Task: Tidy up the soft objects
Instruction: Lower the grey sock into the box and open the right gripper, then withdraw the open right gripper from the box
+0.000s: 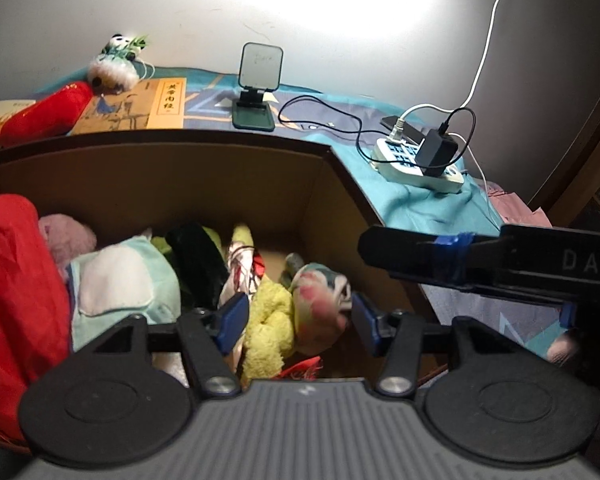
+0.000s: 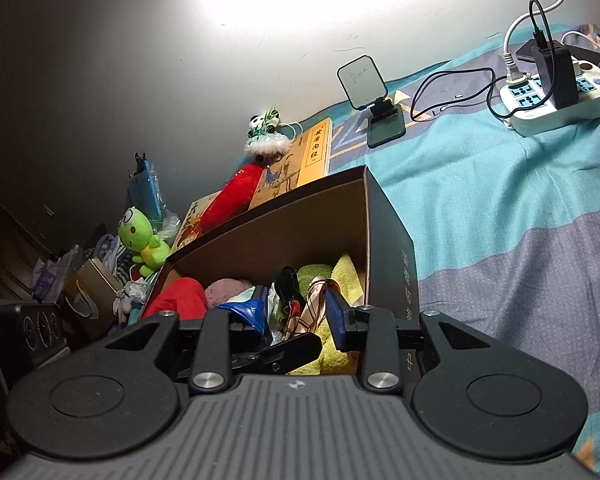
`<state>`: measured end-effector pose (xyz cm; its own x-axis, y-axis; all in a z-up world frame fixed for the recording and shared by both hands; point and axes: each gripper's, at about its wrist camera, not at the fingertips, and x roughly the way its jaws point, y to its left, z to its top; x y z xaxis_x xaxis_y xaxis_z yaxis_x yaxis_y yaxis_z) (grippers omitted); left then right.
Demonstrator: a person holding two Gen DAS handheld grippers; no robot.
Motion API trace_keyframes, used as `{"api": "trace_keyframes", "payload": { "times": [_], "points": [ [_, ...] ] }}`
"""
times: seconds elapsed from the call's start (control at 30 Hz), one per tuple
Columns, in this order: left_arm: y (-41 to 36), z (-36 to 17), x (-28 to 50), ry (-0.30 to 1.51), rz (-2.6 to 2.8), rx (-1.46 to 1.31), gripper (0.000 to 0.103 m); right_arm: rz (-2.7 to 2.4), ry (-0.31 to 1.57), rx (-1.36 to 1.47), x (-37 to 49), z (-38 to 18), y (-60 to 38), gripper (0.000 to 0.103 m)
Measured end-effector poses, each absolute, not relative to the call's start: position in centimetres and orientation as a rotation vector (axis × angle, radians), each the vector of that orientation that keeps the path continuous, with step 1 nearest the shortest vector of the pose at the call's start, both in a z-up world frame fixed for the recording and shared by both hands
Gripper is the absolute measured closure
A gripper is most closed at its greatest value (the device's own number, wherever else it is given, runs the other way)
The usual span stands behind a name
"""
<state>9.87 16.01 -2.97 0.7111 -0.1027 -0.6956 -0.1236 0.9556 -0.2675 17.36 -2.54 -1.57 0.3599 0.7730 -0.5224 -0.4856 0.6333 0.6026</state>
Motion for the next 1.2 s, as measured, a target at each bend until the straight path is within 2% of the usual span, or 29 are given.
{"api": "trace_keyframes", "payload": {
  "times": [0.33,0.93,1.2],
  "points": [
    [14.8,-0.5,8.5,0.824,0.188,-0.208,0.048,0.818,0.845,0.307,15.1,-0.1,-4.1,0.087],
    [11.5,2.6,4.0,0.805,0.566,-0.185,0.030,0.899,0.795,0.100,13.2,1.2,-5.4,0.087],
    [9.1,2.5,3.2,0.809,0.610,-0.174,0.029,0.863,0.795,0.045,12.4,0.8,-6.7,0.087]
  ]
}}
